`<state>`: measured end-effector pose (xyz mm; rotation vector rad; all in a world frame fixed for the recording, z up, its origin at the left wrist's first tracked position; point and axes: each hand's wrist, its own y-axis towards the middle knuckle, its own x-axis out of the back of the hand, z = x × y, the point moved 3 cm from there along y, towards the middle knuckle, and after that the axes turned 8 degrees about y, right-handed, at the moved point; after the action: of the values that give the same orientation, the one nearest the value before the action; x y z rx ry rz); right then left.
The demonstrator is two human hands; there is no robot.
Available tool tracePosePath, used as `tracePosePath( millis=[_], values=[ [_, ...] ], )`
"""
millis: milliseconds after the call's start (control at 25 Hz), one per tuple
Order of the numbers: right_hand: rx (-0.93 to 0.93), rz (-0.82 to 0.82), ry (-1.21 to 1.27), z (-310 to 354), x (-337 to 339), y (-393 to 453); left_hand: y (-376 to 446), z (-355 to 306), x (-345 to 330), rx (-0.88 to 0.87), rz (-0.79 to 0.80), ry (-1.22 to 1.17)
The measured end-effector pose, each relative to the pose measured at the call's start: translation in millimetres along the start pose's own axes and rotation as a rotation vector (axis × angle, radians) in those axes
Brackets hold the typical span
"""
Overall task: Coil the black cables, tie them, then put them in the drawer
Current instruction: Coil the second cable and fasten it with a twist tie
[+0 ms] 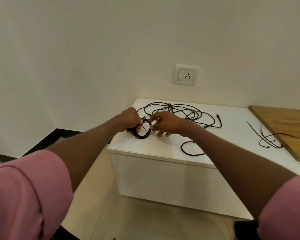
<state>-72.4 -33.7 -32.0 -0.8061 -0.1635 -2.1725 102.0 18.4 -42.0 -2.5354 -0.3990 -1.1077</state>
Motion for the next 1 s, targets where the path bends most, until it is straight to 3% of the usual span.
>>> tracePosePath(
  millis=[200,360,480,600,680,760,840,920,1000],
  values=[
    [-0.015,-0.026,-0.023,-7.8,11.5,-5.7,6.5,0.5,3.1,-0.075,-0.101,0.453],
    [0.064,-0.136,-0.041,-8.2,29.1,-14.2,5.9,1.5,11.3,-0.047,-0.034,0.438],
    [0.12,-0.333,-0.06,-10.6,50.6,-20.7,7.8,-6.9,14.7,-0.094,-0.104,0.469],
    [0.099,-0.485,-0.292,-24.2,73.3,-28.1,6.3,-31.3,8.5,-0.184,-0.21,0.491],
    [0.01,-0.459,-0.439,-37.9,87.1,-35.4,-1.5,-57.7,-5.1,-0.293,-0.232,0.444],
    [-0.111,-0.379,-0.522,-51.8,98.5,-43.4,-13.7,-84.7,-24.4,-0.406,-0.165,0.395],
    [-0.211,-0.325,-0.578,-63.9,109.0,-52.8,-23.5,-103.9,-51.4,-0.483,0.015,0.377],
    [-0.238,-0.348,-0.503,-74.0,117.6,-60.8,-29.1,-114.2,-80.5,-0.529,0.168,0.467],
    [-0.234,-0.388,-0.388,-81.8,124.5,-68.0,-31.5,-120.7,-104.9,-0.577,0.207,0.611]
  ],
)
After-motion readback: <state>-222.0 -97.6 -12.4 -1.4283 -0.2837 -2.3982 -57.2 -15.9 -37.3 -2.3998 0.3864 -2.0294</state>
